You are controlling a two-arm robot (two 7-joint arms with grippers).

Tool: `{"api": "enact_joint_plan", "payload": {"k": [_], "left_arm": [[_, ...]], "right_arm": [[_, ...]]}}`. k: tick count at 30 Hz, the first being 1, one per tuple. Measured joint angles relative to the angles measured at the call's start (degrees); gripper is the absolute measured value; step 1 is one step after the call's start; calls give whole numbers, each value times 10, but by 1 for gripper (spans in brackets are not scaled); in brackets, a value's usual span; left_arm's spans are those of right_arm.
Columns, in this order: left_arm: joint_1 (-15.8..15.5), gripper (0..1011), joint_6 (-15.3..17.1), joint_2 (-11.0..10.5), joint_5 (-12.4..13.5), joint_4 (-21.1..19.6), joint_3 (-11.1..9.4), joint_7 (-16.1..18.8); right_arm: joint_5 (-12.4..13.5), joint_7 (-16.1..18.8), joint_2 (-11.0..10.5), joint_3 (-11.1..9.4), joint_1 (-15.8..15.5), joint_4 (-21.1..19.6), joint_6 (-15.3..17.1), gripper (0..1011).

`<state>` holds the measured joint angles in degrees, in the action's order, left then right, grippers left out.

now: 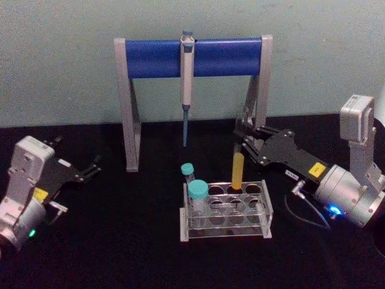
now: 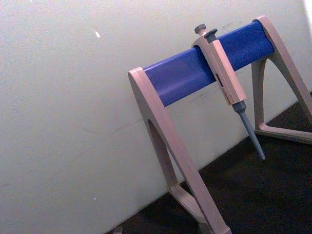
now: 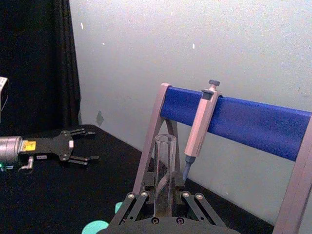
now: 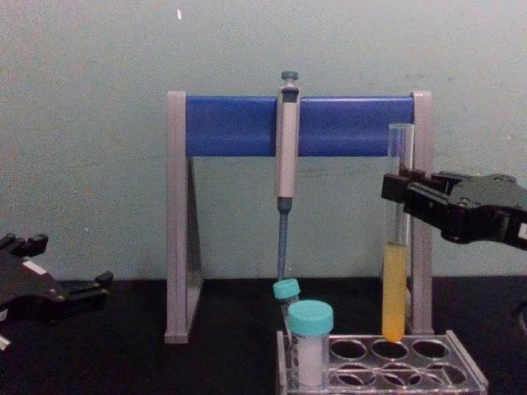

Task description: Pick up the test tube from the test tube rack, shake it, then place it back into the test tube rack.

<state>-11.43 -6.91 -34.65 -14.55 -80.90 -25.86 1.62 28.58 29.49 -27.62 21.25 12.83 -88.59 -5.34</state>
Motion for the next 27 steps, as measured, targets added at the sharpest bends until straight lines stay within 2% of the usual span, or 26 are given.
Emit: {"api": "enact_joint_plan", "payload": {"k": [27], "left_arm": [[0, 1001, 0, 0, 0, 0, 0, 0]], "right_arm": [[-15, 13, 14, 13, 14, 41, 2, 227]]}}
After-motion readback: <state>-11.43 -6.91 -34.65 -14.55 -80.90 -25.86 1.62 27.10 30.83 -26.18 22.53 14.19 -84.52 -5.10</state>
